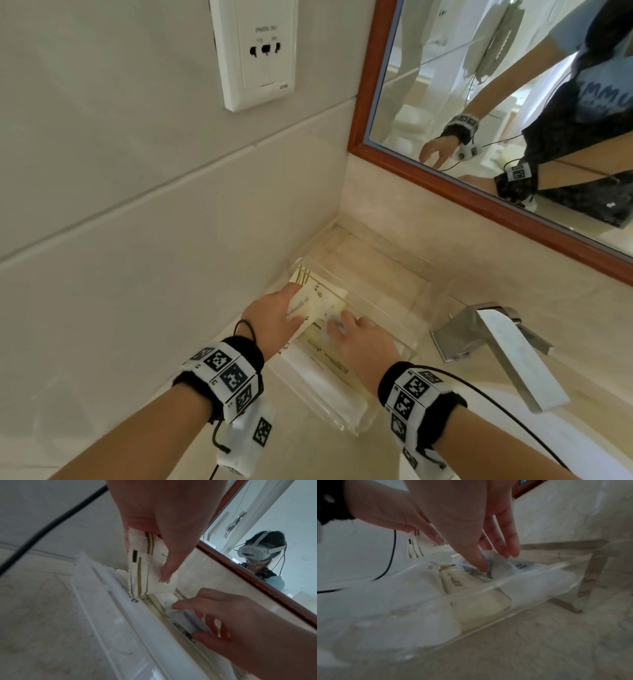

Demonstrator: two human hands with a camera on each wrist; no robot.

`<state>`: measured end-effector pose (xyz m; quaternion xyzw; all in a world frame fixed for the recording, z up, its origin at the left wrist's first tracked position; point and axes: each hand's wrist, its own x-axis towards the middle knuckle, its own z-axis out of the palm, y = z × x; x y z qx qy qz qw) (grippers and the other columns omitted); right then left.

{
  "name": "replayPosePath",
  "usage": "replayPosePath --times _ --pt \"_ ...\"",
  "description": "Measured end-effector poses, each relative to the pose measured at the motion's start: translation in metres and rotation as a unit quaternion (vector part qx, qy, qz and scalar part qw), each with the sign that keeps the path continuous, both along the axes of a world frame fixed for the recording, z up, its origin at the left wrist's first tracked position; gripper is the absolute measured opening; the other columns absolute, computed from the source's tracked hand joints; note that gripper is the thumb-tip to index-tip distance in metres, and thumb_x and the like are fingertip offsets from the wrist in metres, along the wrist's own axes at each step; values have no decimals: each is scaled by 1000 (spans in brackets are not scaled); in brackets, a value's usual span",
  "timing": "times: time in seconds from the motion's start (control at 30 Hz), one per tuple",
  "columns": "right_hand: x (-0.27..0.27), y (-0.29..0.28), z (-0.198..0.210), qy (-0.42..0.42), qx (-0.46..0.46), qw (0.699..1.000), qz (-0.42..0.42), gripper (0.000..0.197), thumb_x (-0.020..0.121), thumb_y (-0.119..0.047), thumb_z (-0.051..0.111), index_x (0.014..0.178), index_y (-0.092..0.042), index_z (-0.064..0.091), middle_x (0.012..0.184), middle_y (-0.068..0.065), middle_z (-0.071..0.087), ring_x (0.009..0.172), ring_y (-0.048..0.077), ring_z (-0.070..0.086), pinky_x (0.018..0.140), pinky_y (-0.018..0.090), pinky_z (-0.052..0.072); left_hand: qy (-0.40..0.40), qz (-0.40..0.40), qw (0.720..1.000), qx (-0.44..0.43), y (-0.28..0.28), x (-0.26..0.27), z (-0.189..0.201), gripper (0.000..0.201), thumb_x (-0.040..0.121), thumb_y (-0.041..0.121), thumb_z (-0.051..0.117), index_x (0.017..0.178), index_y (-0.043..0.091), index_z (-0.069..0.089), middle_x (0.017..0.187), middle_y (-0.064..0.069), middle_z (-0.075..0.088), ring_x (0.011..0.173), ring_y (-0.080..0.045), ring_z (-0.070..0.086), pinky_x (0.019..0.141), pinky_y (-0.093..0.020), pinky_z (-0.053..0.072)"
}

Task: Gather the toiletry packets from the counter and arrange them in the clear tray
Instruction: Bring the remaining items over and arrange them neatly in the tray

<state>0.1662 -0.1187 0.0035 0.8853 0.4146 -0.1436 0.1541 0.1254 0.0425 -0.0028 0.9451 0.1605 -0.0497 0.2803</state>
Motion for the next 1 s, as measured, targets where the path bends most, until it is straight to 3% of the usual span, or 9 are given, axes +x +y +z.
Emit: replayPosePath --times 0.07,0.2,0.27,0.37,0.47,0.57,0.73,0.87,1.0 --pt "4 -7 -5 -14 3 1000 11 59 92 1 49 145 -3 24 131 21 44 95 31 62 71 36 55 3 -3 1000 1 -1 1 -1 52 89 32 56 136 24 36 116 -5 66 105 -25 62 89 -38 52" --pt "7 -9 -13 -46 10 999 -4 63 96 -3 43 149 0 8 130 23 46 95 31 64 70 35 53 5 -5 1000 1 -2 0 -2 51 89 31 56 136 24 36 118 -6 65 107 -26 61 90 -39 52" --pt "6 -8 -18 -35 4 999 -24 67 93 -2 48 148 1 11 123 21 50 91 32 64 69 37 55 3 -8 1000 0 -1 -1 -2 52 89 30 57 136 24 37 119 -7 65 108 -26 61 91 -39 51" --pt "2 -10 -13 -24 -2 999 -24 64 80 -5 68 137 1 40 108 18 60 78 29 67 61 37 59 -1 -9 1000 -3 0 -1 -3 52 89 30 57 136 23 37 117 -7 66 107 -26 62 91 -39 51" --pt "5 -13 -16 14 17 1000 8 51 91 2 46 140 0 32 133 21 45 106 33 60 80 41 57 2 -13 1000 -7 -2 -1 -4 51 89 29 57 135 23 38 115 -8 66 105 -27 62 91 -40 51" --pt "10 -18 -20 13 38 999 -31 43 95 -2 41 137 -3 32 136 18 42 112 31 58 88 37 55 1 -20 1000 -12 -6 -1 -6 50 91 28 55 137 21 37 118 -9 65 109 -27 60 93 -39 50" --pt "10 -15 -23 29 39 996 -80 43 92 0 48 133 -7 35 130 16 47 108 27 60 87 33 56 -22 -28 999 -24 -7 0 -7 43 96 24 47 137 17 38 120 -10 64 111 -27 59 93 -38 49" --pt "14 -13 -22 33 95 992 -70 61 85 7 55 139 -11 33 132 12 41 105 24 57 82 34 58 -52 -25 998 -37 -7 3 -3 40 95 22 49 134 16 44 127 -6 61 116 -23 57 97 -35 47" --pt "12 -12 -19 37 68 995 -62 58 87 3 55 140 -12 35 136 12 38 107 24 56 82 33 56 -76 -29 996 -33 -4 5 1 37 94 22 51 131 17 48 127 -2 61 115 -20 57 97 -34 48"
